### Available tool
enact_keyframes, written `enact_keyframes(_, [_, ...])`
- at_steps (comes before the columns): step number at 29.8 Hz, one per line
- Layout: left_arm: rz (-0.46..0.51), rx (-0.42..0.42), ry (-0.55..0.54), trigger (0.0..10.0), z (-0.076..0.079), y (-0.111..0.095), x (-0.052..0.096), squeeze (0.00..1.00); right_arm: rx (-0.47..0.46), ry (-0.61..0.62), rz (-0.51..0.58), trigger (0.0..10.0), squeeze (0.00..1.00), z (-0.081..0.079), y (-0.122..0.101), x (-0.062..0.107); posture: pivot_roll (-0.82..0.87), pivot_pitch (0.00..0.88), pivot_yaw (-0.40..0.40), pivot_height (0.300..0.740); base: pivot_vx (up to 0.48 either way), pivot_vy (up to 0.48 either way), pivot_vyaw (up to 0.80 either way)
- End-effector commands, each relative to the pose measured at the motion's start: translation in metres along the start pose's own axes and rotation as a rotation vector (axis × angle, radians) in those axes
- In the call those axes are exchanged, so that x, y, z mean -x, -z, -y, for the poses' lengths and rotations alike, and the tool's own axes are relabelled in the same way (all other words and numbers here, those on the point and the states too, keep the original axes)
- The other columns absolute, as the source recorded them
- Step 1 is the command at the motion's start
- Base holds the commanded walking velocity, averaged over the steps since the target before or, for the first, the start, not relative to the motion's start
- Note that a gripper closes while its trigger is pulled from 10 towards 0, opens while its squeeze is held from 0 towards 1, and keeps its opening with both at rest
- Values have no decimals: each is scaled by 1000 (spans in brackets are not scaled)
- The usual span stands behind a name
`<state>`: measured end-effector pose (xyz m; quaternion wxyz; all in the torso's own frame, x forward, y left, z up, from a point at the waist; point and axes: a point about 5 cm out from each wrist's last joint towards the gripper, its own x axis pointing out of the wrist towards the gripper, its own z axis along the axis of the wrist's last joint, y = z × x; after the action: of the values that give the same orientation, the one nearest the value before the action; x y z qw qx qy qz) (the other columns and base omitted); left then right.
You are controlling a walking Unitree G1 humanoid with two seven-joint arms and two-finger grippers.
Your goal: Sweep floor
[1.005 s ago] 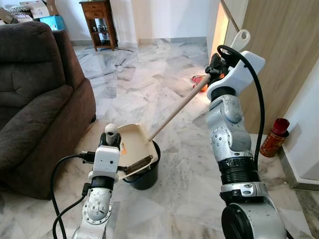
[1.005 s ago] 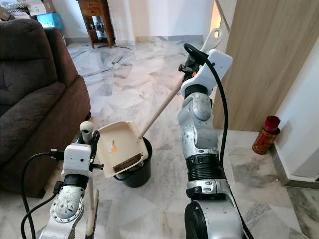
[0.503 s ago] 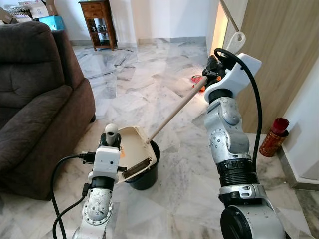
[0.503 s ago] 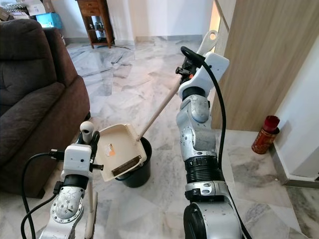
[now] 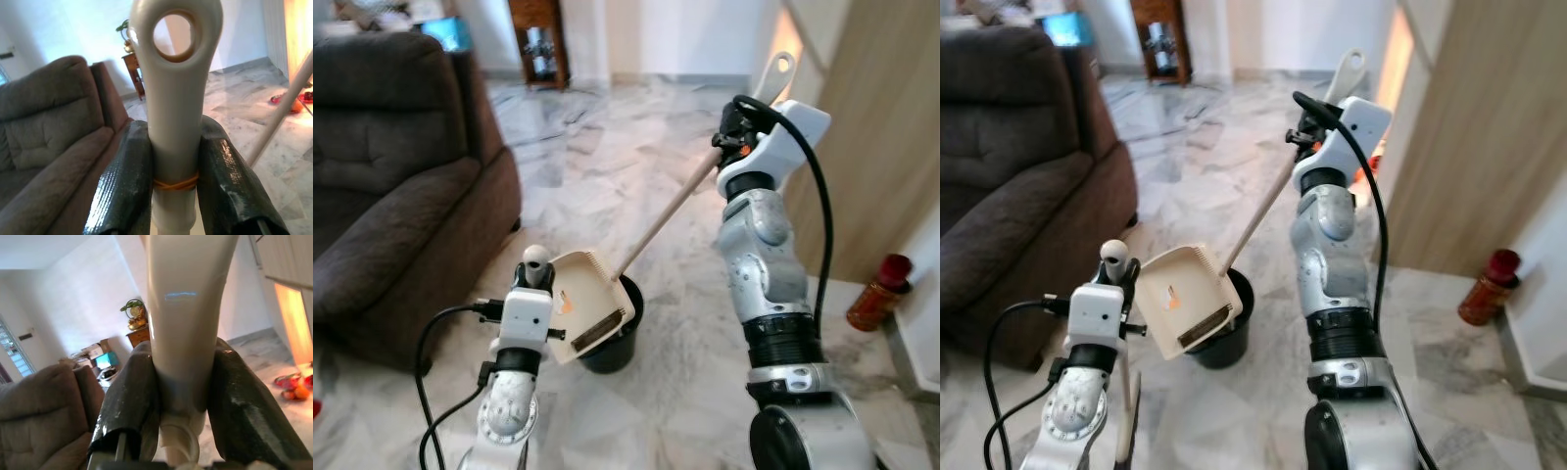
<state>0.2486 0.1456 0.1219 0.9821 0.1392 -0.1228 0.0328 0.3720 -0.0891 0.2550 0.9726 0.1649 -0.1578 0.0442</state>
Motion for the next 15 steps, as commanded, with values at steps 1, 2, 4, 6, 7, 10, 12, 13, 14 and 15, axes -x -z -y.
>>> enact_keyframes(1, [56, -10, 5, 10000, 1, -11, -4, 0, -26, 7, 73, 10000, 0, 4, -18, -3, -147, 0, 91, 740, 255, 0, 0])
enact_keyframes(2, [56, -10, 5, 10000, 1, -11, -4, 0, -27, 6, 72, 10000, 0, 4, -18, -3, -147, 0, 91, 740, 255, 0, 0])
enact_keyframes(4, [56, -10, 6, 10000, 1, -11, -4, 0, -27, 5, 71, 10000, 0, 4, -18, -3, -148, 0, 92, 740, 255, 0, 0])
enact_keyframes(6, [57, -10, 7, 10000, 1, -11, -4, 0, -28, 4, 69, 10000, 0, 4, -18, -3, -148, 0, 92, 740, 253, 0, 0])
enact_keyframes(7, [57, -10, 7, 10000, 1, -11, -4, 0, -29, 4, 68, 10000, 0, 3, -18, -2, -148, 0, 92, 740, 259, 0, 0])
enact_keyframes(10, [57, -11, 8, 10000, 1, -11, -4, 0, -30, 1, 66, 10000, 0, 3, -17, -2, -147, 0, 92, 740, 254, 0, 0])
enact_keyframes(12, [57, -10, 7, 10000, 1, -11, -4, 0, -31, 0, 64, 10000, 0, 3, -17, -2, -147, 0, 92, 740, 255, 0, 0])
enact_keyframes(13, [57, -10, 7, 10000, 1, -11, -4, 0, -31, -1, 64, 10000, 0, 3, -17, -2, -147, 0, 92, 740, 255, 0, 0])
enact_keyframes(14, [57, -10, 7, 10000, 1, -11, -4, 0, -31, -1, 64, 10000, 0, 3, -17, -2, -147, 0, 92, 740, 255, 0, 0])
enact_keyframes(15, [57, -10, 7, 10000, 1, -11, -4, 0, -31, -2, 62, 10000, 0, 3, -17, -2, -147, 0, 92, 740, 259, 0, 0])
